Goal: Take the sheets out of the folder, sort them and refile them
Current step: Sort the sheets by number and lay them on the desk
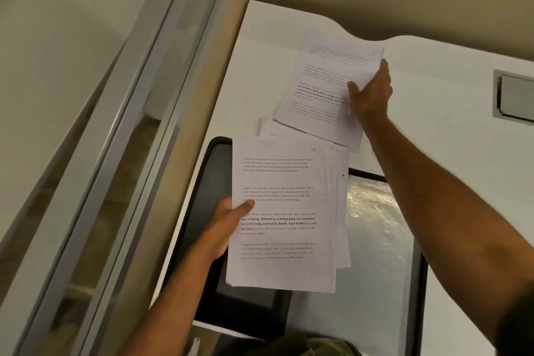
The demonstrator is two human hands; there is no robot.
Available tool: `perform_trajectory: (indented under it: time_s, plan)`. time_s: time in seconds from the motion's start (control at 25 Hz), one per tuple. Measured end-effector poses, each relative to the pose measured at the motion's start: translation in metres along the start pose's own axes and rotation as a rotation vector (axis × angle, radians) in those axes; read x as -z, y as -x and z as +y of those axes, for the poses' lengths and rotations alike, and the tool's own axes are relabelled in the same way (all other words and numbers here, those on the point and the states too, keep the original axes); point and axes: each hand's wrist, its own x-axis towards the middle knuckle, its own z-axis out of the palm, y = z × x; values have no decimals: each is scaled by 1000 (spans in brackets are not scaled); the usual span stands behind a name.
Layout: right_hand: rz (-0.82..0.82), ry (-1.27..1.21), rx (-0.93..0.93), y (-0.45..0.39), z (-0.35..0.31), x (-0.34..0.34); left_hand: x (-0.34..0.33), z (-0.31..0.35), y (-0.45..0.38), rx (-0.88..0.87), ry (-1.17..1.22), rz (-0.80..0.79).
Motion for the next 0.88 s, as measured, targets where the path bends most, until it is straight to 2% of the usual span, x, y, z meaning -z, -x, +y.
perform_trajectory:
  time_s: [0.12,0.16,0.24,0.44,0.88]
  plan:
    - [4,437,242,20,14,-20,0,2,-1,20,-7,5]
    - [-59,509,290,29,18,-25,1,2,-2,26,-5,9]
    - [-206,585,267,37,26,-34,1,2,-2,36,4,16]
    - [-286,613,282,16,9,-52,0,2,-4,41,17,8]
    - [-306,620,343,-9,-22,-88,1,2,-5,41,49,-4]
